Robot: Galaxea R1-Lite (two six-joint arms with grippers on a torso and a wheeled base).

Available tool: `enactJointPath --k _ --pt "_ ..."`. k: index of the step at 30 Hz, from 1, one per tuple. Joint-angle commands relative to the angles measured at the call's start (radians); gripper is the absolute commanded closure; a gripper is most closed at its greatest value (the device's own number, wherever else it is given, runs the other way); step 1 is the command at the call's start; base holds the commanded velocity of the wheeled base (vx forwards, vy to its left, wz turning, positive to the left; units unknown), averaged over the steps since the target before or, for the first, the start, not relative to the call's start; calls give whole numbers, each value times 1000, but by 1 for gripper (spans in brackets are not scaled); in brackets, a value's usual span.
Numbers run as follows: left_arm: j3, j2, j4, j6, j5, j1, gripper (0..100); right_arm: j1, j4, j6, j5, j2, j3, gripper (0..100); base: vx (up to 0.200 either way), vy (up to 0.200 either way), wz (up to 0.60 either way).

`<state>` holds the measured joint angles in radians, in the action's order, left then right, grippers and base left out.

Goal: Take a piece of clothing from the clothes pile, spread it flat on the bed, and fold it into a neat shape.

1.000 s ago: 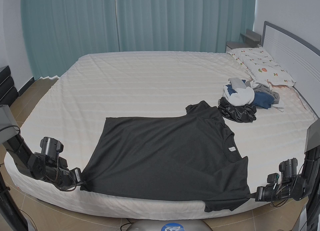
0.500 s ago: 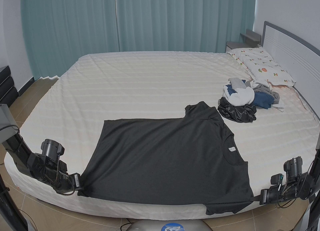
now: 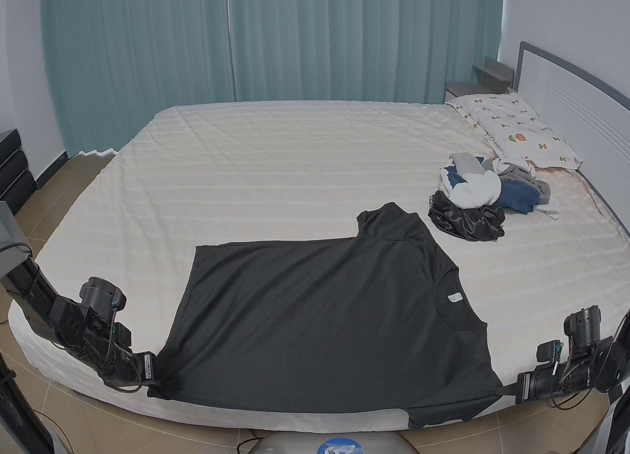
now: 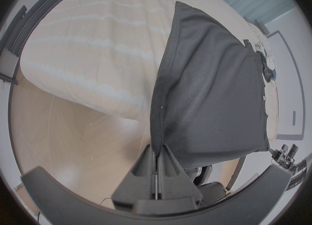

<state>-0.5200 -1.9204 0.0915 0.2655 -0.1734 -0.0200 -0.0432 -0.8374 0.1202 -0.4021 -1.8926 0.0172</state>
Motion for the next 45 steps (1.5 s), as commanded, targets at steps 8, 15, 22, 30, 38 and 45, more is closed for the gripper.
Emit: enactJointPath --k 8,15,22,30,38,45 --pt "-68 15 4 95 -37 -18 100 3 -55 36 -14 38 119 100 0 0 0" --pt "-123 18 2 201 -95 -37 100 51 -46 170 -9 24 262 100 0 0 0" --pt "-167 4 2 284 -147 -41 100 52 -37 179 -6 -28 363 100 0 0 0" --pt "-227 -25 5 386 -173 -46 100 52 -38 182 -6 -108 446 100 0 0 0" --pt "-270 -83 57 500 -201 -54 100 54 -42 251 -6 -169 520 100 0 0 0" --pt "-301 -106 74 558 -201 -63 100 54 -54 268 -9 -241 563 100 0 0 0"
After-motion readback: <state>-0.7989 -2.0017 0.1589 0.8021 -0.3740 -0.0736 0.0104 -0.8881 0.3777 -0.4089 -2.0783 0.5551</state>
